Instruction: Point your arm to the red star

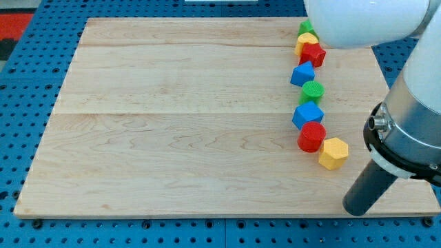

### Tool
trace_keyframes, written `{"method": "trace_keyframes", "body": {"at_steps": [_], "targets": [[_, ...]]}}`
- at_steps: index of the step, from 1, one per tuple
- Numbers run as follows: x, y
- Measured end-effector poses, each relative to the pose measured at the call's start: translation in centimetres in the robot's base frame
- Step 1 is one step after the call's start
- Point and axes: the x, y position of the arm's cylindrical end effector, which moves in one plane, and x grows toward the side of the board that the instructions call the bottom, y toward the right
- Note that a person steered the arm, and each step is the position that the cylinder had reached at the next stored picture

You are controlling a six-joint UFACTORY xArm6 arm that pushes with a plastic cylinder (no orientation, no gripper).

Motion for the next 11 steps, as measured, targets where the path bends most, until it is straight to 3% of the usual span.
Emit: {"method": "trace_keyframes", "body": {"at_steps": [1, 2, 3, 5, 8, 9, 10, 11], "targets": [[-0.1, 0.6], [-3.4, -3.7], [-3.0, -7.1], [-3.0, -7.0], [-7.7, 10.0], [-12.1, 11.1], [-19.8, 5.7], [-24.8, 4.7]]}}
